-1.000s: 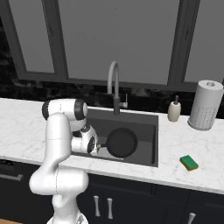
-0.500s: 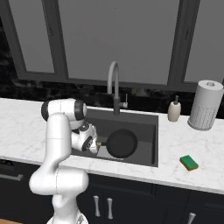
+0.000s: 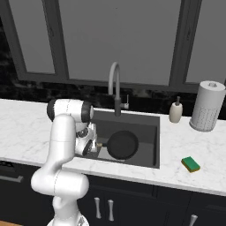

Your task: Pick the pan and sponge and place them into the sink. Then turn on the water.

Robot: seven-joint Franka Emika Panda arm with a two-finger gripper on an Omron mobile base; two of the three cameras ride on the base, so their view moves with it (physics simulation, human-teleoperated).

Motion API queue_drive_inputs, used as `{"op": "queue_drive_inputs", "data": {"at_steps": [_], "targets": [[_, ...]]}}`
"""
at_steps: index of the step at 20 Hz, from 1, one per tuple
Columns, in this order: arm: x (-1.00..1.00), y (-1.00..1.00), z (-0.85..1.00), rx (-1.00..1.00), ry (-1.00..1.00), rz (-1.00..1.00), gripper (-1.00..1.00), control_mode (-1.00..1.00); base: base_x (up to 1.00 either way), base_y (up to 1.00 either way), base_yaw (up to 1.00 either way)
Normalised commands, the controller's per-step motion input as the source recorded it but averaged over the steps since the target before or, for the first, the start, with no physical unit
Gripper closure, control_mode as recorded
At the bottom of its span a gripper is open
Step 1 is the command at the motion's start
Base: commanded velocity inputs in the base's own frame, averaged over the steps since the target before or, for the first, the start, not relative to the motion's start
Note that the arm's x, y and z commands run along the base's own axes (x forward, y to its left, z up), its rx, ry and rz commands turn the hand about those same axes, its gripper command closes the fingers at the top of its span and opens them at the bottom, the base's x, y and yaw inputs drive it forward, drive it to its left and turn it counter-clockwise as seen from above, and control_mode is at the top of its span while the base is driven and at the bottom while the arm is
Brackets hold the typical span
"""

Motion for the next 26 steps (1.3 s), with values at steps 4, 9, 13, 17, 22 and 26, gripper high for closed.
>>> {"op": "queue_drive_inputs", "data": {"at_steps": [4, 9, 13, 17, 22, 26], "targets": [[-0.13, -0.09, 0.68, 0.09, -0.23, 0.0, -1.0, -1.0, 0.0, 0.0, 0.0], [0.04, -0.07, 0.94, 0.12, 0.01, 0.0, -1.0, -1.0, 0.0, 0.0, 0.0], [-0.03, 0.0, 0.63, 0.03, 0.15, -0.04, -1.0, -1.0, 0.0, 0.0, 0.0], [-0.52, 0.0, 0.26, 0.0, 0.24, -0.2, -1.0, -1.0, 0.0, 0.0, 0.0], [-0.78, 0.0, 0.2, -0.01, 0.29, -0.28, -1.0, -1.0, 0.0, 0.0, 0.0], [-0.74, 0.18, 0.38, 0.0, 0.23, -0.18, -1.0, -1.0, 0.0, 0.0, 0.0]]}}
